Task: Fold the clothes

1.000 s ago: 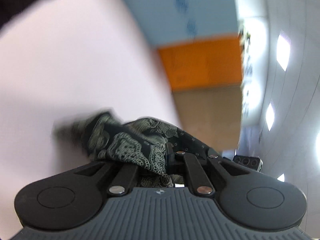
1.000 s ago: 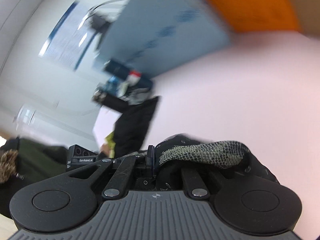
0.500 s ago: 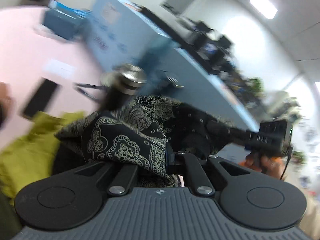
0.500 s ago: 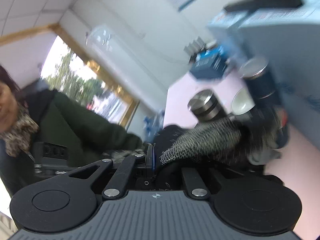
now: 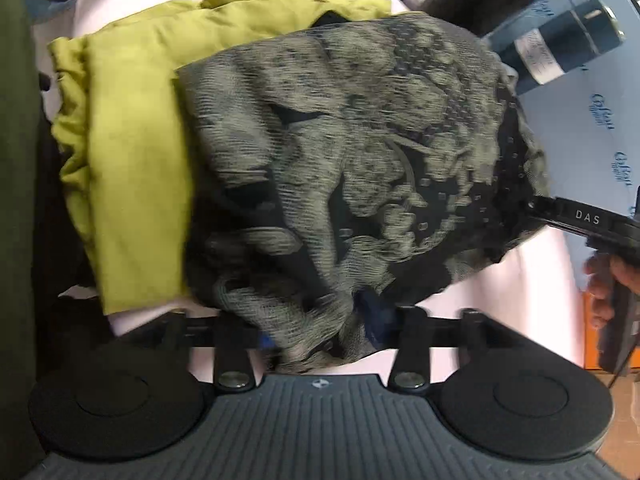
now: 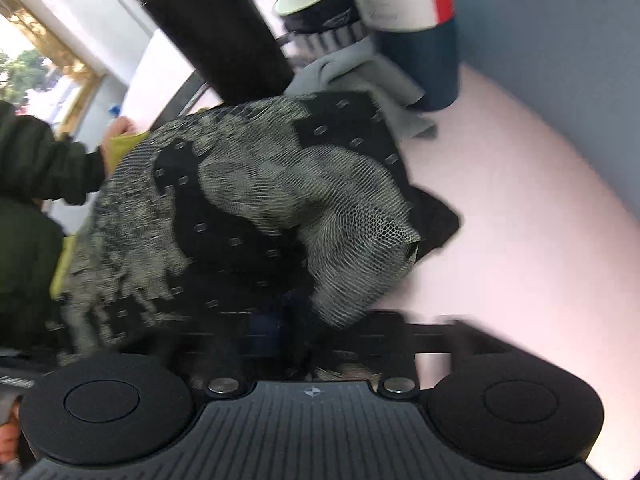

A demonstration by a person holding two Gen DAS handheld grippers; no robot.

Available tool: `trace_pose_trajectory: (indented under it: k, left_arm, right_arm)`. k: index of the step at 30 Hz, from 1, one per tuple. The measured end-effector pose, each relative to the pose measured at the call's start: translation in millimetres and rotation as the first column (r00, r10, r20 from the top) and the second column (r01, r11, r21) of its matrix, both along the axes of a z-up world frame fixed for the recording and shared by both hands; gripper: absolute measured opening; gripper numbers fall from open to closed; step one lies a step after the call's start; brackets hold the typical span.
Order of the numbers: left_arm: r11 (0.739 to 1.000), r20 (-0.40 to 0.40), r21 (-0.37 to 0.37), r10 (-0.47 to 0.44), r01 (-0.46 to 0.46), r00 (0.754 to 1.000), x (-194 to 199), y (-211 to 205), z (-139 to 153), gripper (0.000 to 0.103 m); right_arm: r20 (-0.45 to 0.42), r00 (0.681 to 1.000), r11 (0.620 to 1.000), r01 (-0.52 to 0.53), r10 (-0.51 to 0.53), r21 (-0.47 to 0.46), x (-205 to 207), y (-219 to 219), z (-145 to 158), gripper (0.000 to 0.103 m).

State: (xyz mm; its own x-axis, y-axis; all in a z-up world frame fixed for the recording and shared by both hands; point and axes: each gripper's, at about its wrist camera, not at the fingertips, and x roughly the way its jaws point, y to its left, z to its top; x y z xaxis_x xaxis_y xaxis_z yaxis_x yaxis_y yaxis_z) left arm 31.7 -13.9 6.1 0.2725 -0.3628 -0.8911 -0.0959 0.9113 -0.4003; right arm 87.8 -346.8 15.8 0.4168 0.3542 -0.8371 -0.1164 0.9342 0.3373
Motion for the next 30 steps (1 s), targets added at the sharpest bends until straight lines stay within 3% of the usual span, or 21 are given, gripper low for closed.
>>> trace_pose_trajectory:
  k: [1, 3, 9, 13, 15, 17, 18, 25, 30]
  left_arm:
    - [1.0, 0.017, 0.028, -0.005, 0.005, 1.0, -1.8, -3.6, 4.7, 0.089]
    - [0.993, 0.058, 0.113, -0.017, 0.011, 0.998, -8.3, -9.0, 15.9, 0.103]
    - [0.946, 0.05, 0.322, -0.069, 0.049, 0.996, -32.5, -18.5, 27.0, 0.103]
    - [0.879, 0.059, 0.472, -0.107, 0.066, 0.993, -56.2, -38.3, 29.7, 0.103]
    - [0.833, 0.048, 0.55, -0.111, 0.067, 0.993, -64.1, -50.1, 29.3, 0.103]
    - [0.783, 0.032, 0.619, -0.093, 0.053, 0.995, -68.8, -61.2, 28.9, 0.103]
    - [0.771, 0.039, 0.636, -0.087, 0.042, 0.995, -71.7, -66.3, 30.5, 0.103]
    - [0.789, 0.152, 0.614, -0.082, -0.029, 0.985, -89.3, -82.7, 57.4, 0.103]
    - [0.819, 0.122, 0.573, -0.077, -0.007, 0.99, -86.5, -87.2, 67.4, 0.103]
  right_arm:
    - [0.026, 1.0, 0.999, 0.008, -0.007, -0.054, -3.2, 2.5, 2.3, 0.097]
    - [0.078, 0.997, 0.991, 0.007, 0.004, -0.133, -22.1, 0.4, 9.2, 0.097]
    - [0.17, 0.983, 0.947, 0.117, -0.068, -0.298, -79.3, -9.1, 34.6, 0.101]
    - [0.175, 0.985, 0.866, 0.091, -0.005, -0.492, -119.0, 21.2, 34.0, 0.103]
    - [0.207, 0.978, 0.837, 0.104, 0.011, -0.538, -135.6, 40.7, 31.7, 0.103]
    - [0.223, 0.975, 0.829, 0.124, 0.001, -0.546, -148.9, 57.4, 31.3, 0.103]
    - [0.235, 0.972, 0.829, 0.139, -0.01, -0.542, -150.4, 65.3, 29.4, 0.103]
    - [0.265, 0.96, 0.857, 0.215, -0.096, -0.469, -163.1, 83.8, 35.3, 0.103]
    - [0.18, 0.97, 0.862, 0.229, -0.163, -0.452, -159.5, 87.1, 48.9, 0.103]
